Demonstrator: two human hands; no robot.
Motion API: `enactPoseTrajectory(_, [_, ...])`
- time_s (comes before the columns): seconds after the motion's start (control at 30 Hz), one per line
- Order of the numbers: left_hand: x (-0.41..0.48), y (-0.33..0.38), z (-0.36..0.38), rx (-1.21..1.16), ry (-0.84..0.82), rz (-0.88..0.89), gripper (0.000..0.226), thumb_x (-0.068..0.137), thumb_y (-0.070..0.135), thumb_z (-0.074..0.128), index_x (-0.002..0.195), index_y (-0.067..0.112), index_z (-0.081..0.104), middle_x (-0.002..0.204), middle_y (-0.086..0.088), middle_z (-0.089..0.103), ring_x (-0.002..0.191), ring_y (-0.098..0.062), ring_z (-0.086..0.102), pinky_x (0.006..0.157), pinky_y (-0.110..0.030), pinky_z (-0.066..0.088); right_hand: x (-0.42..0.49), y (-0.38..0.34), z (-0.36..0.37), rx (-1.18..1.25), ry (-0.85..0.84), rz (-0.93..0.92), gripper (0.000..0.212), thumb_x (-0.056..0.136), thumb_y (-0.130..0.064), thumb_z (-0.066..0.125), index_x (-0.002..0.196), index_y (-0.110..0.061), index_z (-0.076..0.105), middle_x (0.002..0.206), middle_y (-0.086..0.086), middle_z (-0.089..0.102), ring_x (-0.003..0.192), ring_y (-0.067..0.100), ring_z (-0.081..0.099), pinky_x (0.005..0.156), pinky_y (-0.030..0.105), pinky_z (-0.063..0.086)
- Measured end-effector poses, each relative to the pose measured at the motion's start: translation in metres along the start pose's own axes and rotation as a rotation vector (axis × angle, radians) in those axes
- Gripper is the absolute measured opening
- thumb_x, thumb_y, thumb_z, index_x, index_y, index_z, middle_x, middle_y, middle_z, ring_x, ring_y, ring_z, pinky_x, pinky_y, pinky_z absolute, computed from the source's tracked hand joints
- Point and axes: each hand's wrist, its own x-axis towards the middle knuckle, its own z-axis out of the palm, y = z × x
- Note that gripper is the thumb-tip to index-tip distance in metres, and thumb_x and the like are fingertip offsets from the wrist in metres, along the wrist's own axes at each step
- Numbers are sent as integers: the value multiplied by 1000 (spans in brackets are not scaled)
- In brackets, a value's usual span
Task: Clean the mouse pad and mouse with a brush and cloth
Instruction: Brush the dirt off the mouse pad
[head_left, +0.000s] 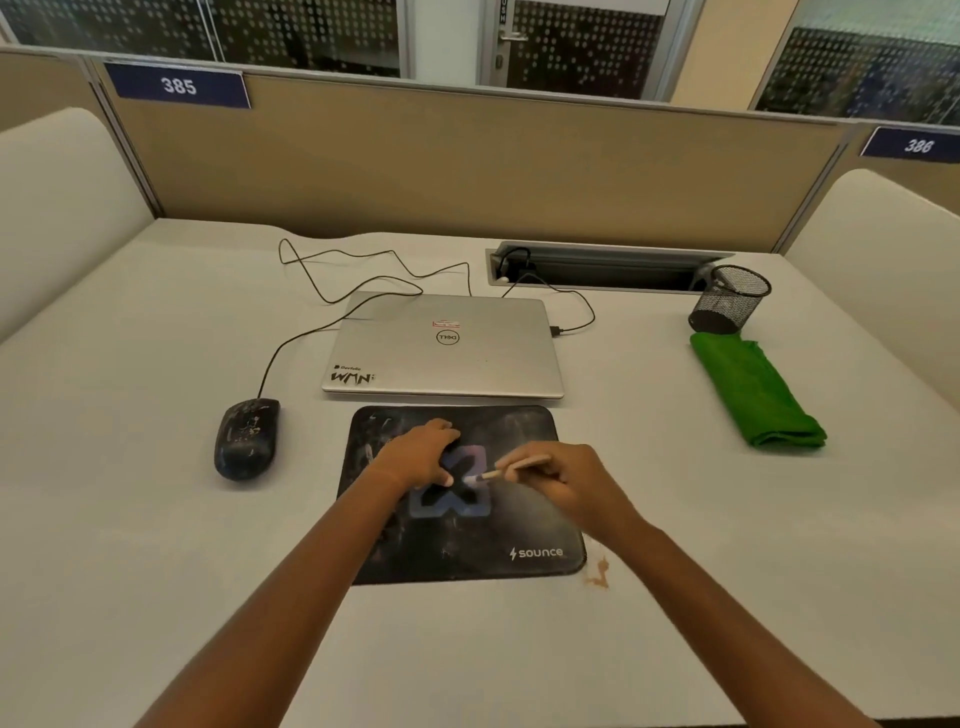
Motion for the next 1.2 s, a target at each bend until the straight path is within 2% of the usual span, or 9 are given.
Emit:
enactPoseTrajectory(0.1, [-13, -5, 4, 3, 2, -18, 72, 84, 14, 65, 144, 13, 26, 150, -6, 31, 135, -25, 36, 112, -37, 33, 2, 3, 22, -75, -45, -6, 18, 86, 1, 57, 97, -2, 70, 101, 14, 70, 87, 7, 58, 80, 2, 42])
enactPoseTrajectory(0.37, [-33, -7, 13, 108, 77, -40, 67, 88, 19, 61, 146, 16, 26, 155, -3, 24, 142, -23, 26, 116, -37, 24, -7, 0, -14, -210, -426, 79, 19, 87, -4, 56, 100, -5, 70, 105, 12, 70, 95, 21, 63, 78, 10, 46])
enactPoseTrajectory(0.47, [-34, -3, 14, 117, 101, -53, 64, 87, 18, 61, 143, 14, 31, 151, -6, 31, 139, -25, 30, 115, -37, 27, 2, -5, -16, -161, -302, 62, 19, 88, -1, 54, 98, -3, 70, 105, 15, 70, 96, 26, 64, 87, 27, 50])
enactPoseTrajectory(0.6, [-34, 0, 16, 116, 123, -76, 59, 87, 19, 62, 139, 15, 36, 144, -8, 40, 134, -25, 37, 112, -37, 31, 9, -10, 13, -93, -150, -16, 19, 87, 0, 56, 102, 1, 68, 107, 18, 68, 95, 28, 64, 85, 18, 47])
enactPoseTrajectory(0.8, [-40, -3, 18, 126, 120, -117, 64, 90, 19, 58, 145, 19, 27, 155, -3, 24, 144, -24, 19, 117, -41, 22, -7, -3, 18, -170, -366, -42, 19, 87, -2, 57, 102, -2, 69, 106, 15, 69, 95, 23, 62, 78, 6, 42])
enactPoseTrajectory(0.9, [-40, -3, 18, 159, 118, -128, 64, 90, 20, 57, 146, 19, 26, 156, -2, 22, 146, -24, 12, 118, -42, 18, -9, -3, -4, -231, -506, -1, 20, 87, -7, 58, 104, -6, 69, 107, 12, 69, 96, 21, 63, 81, 14, 47])
enactPoseTrajectory(0.97, [-39, -2, 17, 157, 120, -132, 64, 89, 20, 59, 145, 19, 28, 155, -4, 26, 145, -25, 14, 118, -43, 19, -6, -5, -16, -249, -500, 15, 20, 88, -8, 57, 103, -5, 70, 107, 12, 69, 97, 21, 63, 83, 20, 49])
enactPoseTrajectory(1.1, [-37, -1, 15, 149, 147, -117, 58, 86, 21, 62, 139, 19, 38, 144, -8, 41, 137, -26, 33, 113, -40, 30, -3, -15, -4, -157, -325, -73, 18, 86, -4, 59, 100, -4, 70, 105, 13, 70, 92, 15, 62, 79, 6, 42])
enactPoseTrajectory(1.2, [-37, -2, 16, 156, 167, -102, 58, 85, 21, 63, 138, 19, 39, 140, -8, 43, 130, -24, 40, 109, -36, 34, -9, -18, 23, -179, -378, -135, 21, 85, -5, 61, 104, -4, 69, 107, 14, 69, 96, 23, 64, 85, 18, 47])
